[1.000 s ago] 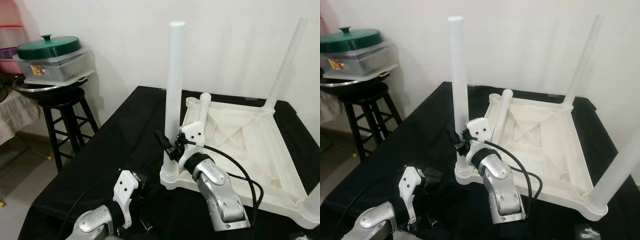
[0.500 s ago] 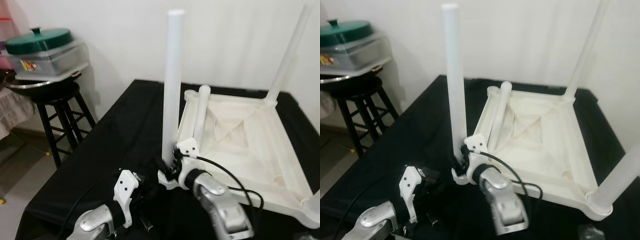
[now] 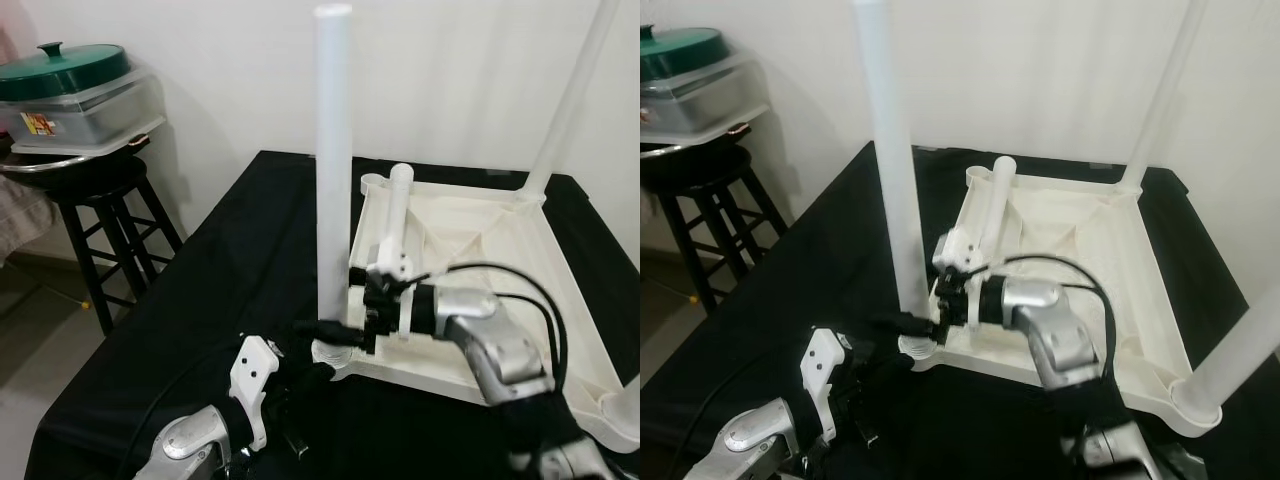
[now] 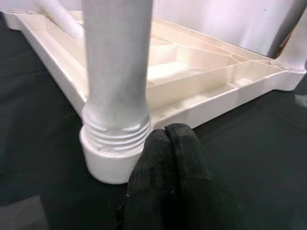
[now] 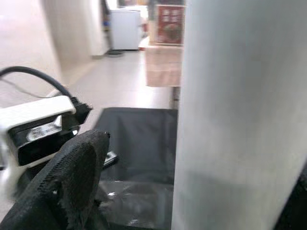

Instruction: Building children table

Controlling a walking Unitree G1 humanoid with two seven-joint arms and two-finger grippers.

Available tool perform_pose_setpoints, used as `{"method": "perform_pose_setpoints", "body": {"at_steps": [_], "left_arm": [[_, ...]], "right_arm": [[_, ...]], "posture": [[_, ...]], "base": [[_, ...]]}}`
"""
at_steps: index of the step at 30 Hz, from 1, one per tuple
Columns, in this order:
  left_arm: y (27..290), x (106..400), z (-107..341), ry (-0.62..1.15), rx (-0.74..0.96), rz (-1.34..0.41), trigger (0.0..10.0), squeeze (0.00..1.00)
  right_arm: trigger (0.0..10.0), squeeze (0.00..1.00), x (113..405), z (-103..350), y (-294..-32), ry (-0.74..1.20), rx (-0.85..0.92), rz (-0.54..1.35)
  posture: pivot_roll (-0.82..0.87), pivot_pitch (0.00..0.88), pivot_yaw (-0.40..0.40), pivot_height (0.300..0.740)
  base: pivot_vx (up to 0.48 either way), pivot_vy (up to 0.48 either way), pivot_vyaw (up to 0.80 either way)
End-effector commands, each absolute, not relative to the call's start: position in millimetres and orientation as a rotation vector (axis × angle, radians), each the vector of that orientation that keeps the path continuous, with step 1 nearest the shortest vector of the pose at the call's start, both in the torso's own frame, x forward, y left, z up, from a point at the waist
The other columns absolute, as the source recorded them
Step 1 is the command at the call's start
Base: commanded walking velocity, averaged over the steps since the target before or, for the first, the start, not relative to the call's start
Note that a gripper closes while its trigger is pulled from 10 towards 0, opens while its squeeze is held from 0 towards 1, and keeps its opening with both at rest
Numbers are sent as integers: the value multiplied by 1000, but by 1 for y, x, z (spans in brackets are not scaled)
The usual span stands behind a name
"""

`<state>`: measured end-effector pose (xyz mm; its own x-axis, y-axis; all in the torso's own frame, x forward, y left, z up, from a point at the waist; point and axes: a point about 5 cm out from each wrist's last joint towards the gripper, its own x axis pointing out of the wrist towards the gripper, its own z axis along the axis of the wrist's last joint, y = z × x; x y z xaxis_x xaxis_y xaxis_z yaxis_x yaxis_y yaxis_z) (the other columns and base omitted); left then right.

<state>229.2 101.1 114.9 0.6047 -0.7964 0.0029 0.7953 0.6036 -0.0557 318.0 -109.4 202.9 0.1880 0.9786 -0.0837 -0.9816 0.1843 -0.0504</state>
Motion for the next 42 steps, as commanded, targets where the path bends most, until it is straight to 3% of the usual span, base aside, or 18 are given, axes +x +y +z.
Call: {"method": "perform_pose_setpoints", "body": {"at_steps": [1,2,3,15,21,22,23,24,28,34,41,42], "left_arm": [[101,229,111,36,-47,-920,10000,0],[101,229,111,36,-47,-921,10000,0],[101,229,111,36,-47,-921,10000,0],[101,228,112,36,-54,-923,10000,0],[103,227,113,37,-55,-922,10000,0],[104,227,113,38,-57,-922,10000,0],[105,227,113,39,-58,-923,10000,0],[106,226,114,40,-59,-923,10000,0],[108,227,114,43,-59,-924,10000,0],[110,230,112,52,-58,-931,10000,0],[110,231,112,46,-56,-919,10000,0],[110,231,112,46,-57,-918,10000,0]], "right_arm": [[9647,0,320,201,-112,50,-74,1447],[2627,0,323,201,-113,61,-68,1464],[0,0,325,201,-114,67,-66,1469],[0,0,325,196,-121,57,-52,1453],[0,0,322,179,-123,67,-72,1251],[0,0,327,167,-116,47,-35,842],[0,0,314,151,-110,92,64,578],[0,0,295,140,-98,142,101,522],[0,0,274,133,-79,162,95,586],[0,0,289,136,-86,116,51,526],[0,0,283,136,-84,135,43,460],[10000,953,280,138,-83,145,58,470]], "posture": [[27,0,-24,740],[30,0,-24,740],[32,0,-26,740],[22,0,-18,740],[10,0,-15,740],[2,0,-11,740],[3,0,-12,740],[6,0,-8,740],[-1,0,4,740],[-12,0,12,740],[-16,0,13,740],[-16,0,12,740]], "base": [[0,0,0],[0,0,0],[0,0,0],[0,0,0],[0,0,0],[0,0,0],[0,0,0],[0,0,0],[0,0,0],[0,0,0],[0,0,0],[0,0,0]]}}
